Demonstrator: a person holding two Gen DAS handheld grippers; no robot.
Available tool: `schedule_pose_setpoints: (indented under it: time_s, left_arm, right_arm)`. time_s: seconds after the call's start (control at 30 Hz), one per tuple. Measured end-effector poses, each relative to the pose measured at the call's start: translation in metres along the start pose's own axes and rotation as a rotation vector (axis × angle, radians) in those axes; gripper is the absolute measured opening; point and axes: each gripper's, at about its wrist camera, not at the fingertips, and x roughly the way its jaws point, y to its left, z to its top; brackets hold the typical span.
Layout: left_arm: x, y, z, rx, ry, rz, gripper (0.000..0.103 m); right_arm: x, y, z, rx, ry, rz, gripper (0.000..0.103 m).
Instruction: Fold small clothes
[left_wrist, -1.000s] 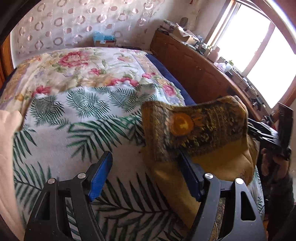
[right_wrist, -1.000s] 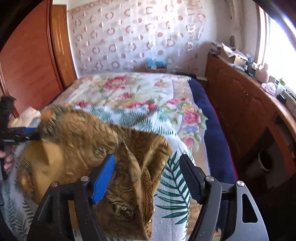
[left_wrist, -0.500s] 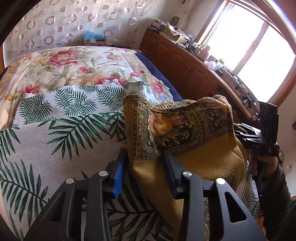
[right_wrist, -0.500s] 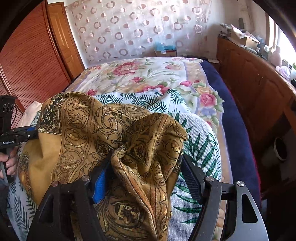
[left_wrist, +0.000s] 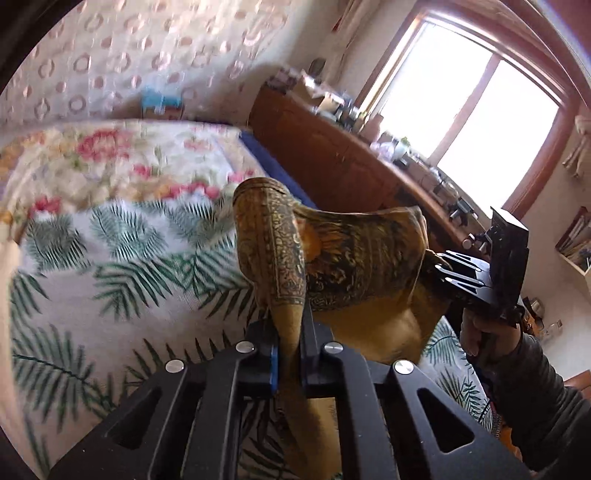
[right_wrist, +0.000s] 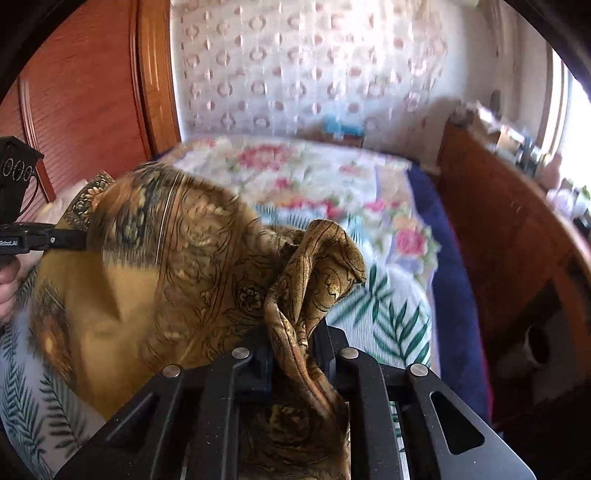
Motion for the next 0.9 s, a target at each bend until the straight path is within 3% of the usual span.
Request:
schedule_pose_setpoints:
  time_s: [0.2,0.5,0.73,0.9]
  left_arm:
    - [-0.068,-0.006,0.003,0.036,-0.129,0.047,0.008]
    - [-0.156,0.033,-0.01,-0.018,-0.254,0.189,0.008]
    - [-0.216,0.076,-0.045,-0.154,-0.372,0.323,0.008]
    - [-0.228,0.101,-0.094,-0.22,-0.371,0.434,0.008]
  right_arm:
    - [-0.018,0.024,0.02,-0.043,-0.089,0.04,0.014]
    - [-0.007,0.087,0.064,-0.15,-0.184,0.17,0.014]
    - [0.023,0.156,0.128,-0.319,-0.237,0.284,0.014]
    - [0.065,0.212,0.174,-0.425,-0.235,0.353,0.014]
